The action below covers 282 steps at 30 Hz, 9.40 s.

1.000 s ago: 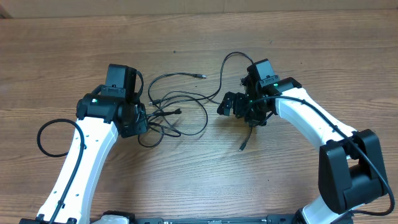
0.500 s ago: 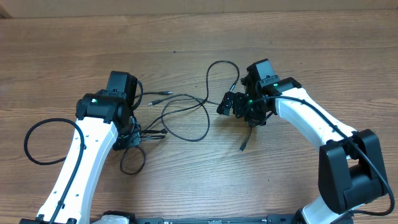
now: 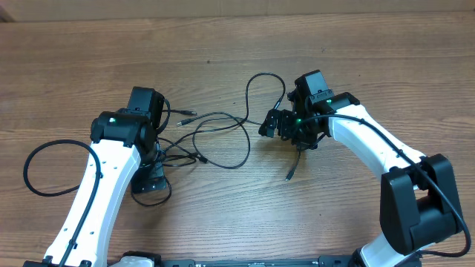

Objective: Untangle cables

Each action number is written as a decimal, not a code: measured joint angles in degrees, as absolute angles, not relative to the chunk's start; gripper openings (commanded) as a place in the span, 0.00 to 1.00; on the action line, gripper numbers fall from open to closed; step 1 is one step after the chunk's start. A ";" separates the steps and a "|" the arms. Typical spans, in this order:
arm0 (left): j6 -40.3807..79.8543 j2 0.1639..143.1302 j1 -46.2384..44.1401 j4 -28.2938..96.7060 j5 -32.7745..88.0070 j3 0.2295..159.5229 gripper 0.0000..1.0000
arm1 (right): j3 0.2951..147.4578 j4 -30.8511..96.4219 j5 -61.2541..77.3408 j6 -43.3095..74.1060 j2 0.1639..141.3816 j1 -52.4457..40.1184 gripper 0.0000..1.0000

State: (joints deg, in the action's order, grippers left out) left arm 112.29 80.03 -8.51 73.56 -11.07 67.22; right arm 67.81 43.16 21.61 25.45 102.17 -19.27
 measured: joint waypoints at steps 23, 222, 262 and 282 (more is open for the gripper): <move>108.86 80.03 -8.51 74.15 -11.25 67.22 1.00 | 67.79 35.97 38.92 29.32 102.17 -19.22 1.00; 108.20 80.01 -8.51 74.13 -11.35 67.53 1.00 | 67.72 -13.19 -43.48 -29.78 91.57 19.20 0.04; 108.20 80.01 -8.51 74.13 -11.40 67.55 1.00 | 67.48 -7.29 31.16 21.37 96.51 32.64 0.43; 108.03 80.01 -8.51 74.13 -11.40 67.57 1.00 | 67.48 1.63 32.08 22.90 102.72 32.64 1.00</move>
